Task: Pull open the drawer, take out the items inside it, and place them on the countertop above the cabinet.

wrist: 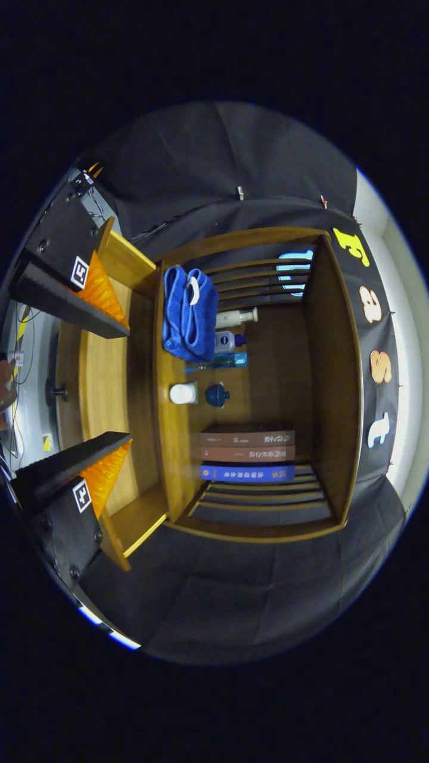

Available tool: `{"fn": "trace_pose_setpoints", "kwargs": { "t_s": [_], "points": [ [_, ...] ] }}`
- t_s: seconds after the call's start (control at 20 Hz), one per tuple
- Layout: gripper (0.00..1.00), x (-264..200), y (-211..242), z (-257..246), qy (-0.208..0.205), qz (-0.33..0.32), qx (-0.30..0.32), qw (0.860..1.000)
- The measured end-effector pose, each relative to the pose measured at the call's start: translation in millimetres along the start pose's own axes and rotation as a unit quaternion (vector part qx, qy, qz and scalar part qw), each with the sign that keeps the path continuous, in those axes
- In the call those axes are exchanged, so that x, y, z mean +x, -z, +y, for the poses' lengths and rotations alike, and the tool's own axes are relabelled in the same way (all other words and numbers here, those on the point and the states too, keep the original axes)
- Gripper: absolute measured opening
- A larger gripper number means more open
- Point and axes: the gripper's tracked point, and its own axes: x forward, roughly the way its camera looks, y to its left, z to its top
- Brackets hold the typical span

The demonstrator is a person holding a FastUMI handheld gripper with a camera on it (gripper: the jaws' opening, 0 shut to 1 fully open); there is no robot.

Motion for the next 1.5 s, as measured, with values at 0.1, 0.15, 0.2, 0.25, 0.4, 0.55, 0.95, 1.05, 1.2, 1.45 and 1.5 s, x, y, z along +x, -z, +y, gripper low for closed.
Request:
{"fn": "trace_pose_setpoints", "kwargs": {
  "t_s": [0.1, 0.15, 0.2, 0.25, 0.4, 0.55, 0.95, 1.05, 1.2, 1.45, 1.5],
  "points": [
    [0.99, -5, 27, -3, 0.0, 0.01, 0.005, 1.0],
    [0.99, -7, 39, -6, 0.004, 0.013, 0.005, 1.0],
    [0.99, -7, 48, -7, 0.004, 0.014, 0.004, 1.0],
    [0.99, -6, 53, -7, 0.003, 0.009, 0.002, 1.0],
    [0.99, 3, 62, -2, -0.005, -0.014, -0.011, 1.0],
    [0.99, 15, 72, 2, -0.006, -0.011, -0.025, 1.0],
    [0.98, 33, 79, 0, 0.002, -0.014, -0.013, 1.0],
    [0.98, 40, 68, 1, 0.004, -0.032, -0.014, 0.999],
    [0.99, 65, 67, 1, 0.004, -0.019, -0.011, 1.0],
    [0.99, 107, 54, 3, 0.005, -0.017, -0.013, 1.0],
    [0.99, 115, 51, 3, 0.005, -0.017, -0.014, 1.0]
  ]
}}
